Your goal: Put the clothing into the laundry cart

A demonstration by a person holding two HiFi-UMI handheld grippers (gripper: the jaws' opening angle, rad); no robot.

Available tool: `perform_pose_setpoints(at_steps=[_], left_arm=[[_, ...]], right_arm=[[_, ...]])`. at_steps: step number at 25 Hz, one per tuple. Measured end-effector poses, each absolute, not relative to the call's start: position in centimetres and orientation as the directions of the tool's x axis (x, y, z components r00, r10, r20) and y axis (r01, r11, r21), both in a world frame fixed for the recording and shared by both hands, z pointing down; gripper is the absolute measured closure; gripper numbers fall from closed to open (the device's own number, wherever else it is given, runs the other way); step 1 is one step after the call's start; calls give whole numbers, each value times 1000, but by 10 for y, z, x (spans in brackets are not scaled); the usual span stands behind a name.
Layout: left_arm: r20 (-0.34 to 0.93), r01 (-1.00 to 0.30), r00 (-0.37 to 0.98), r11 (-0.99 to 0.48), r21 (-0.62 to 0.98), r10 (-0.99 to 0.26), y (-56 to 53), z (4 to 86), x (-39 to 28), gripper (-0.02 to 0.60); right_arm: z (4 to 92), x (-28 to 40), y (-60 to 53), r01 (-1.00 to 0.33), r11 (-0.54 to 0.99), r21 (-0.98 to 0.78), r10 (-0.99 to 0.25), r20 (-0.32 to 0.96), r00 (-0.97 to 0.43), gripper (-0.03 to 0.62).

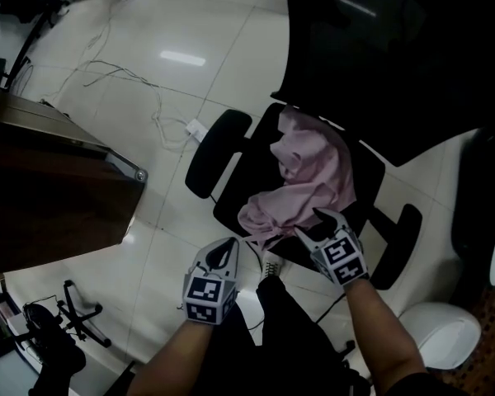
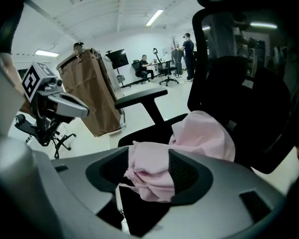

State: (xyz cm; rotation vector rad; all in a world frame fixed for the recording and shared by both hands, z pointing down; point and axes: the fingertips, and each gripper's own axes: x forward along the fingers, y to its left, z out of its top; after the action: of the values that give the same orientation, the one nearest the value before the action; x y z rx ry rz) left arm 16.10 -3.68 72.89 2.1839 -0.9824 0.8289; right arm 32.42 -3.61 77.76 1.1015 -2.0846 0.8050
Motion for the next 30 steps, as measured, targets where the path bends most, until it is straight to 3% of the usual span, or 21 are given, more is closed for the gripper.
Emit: perform_pose_setpoints(at_steps=[5, 11, 24, 30], left_arm=[[755, -803, 518, -532, 268, -401, -42, 753, 159, 583], [763, -804, 510, -534, 260, -396, -52, 772, 160, 583], [784, -835, 477, -483, 264, -398, -54, 809, 148, 583], [790, -843, 469, -466, 268, -395, -51, 819, 144, 583]], right_arm=[[805, 316, -42, -845, 500, -188, -425, 797, -429, 255], [841, 297, -48, -735, 676, -50, -363, 845, -392, 180], [906, 272, -39, -617, 786, -46, -239, 898, -370, 174], [937, 269, -38, -586, 809, -55, -180, 925, -336, 140]])
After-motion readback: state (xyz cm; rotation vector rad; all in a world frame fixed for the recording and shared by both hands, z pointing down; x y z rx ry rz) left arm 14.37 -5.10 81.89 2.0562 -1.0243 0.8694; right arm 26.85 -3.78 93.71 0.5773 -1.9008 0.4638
